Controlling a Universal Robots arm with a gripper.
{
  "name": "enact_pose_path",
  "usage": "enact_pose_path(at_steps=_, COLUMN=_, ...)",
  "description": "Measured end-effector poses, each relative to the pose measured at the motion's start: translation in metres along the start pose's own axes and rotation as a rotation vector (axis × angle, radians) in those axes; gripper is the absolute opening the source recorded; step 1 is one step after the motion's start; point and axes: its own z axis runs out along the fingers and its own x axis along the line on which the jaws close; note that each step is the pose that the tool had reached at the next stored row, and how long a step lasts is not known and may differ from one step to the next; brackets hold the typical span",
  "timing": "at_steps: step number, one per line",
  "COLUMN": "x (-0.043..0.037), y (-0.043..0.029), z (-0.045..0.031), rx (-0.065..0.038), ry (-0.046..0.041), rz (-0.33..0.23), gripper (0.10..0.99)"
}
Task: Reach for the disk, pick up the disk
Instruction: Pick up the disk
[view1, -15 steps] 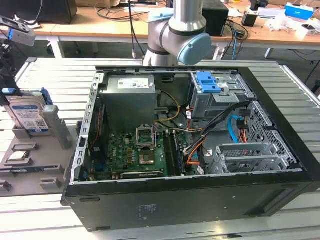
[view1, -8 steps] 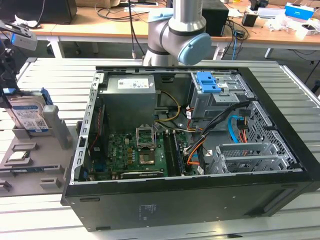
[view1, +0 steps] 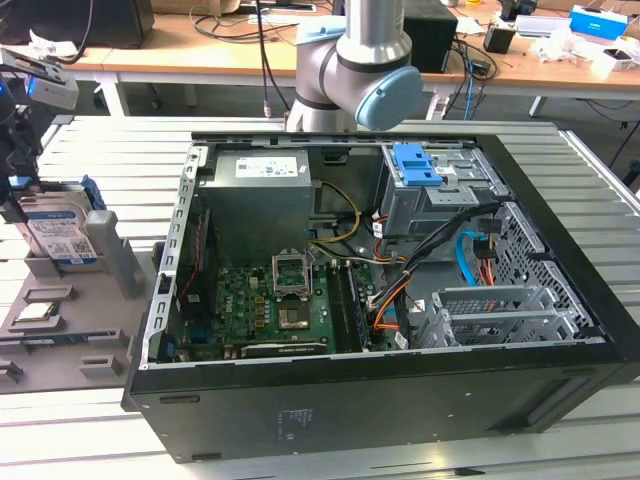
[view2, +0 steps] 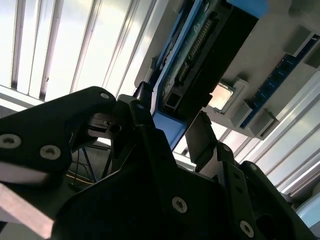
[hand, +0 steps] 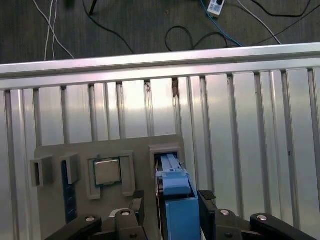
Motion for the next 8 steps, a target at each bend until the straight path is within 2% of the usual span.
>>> enact_pose_path(at_steps=4, x=-0.0046, y=0.0001, z=0.0027, rx=0.000, ry=0.0004, rz=-0.016, gripper=0.545)
enact_pose_path(at_steps=6, x=-0.0070, y=-0.0001, z=0.0051, rx=0.000, ry=0.0021, rz=-0.057, gripper=0.545)
enact_pose_path(at_steps=8, x=-0.0073, y=-0.0005, z=0.0059, rx=0.000, ry=0.0028, rz=-0.074, gripper=0.545)
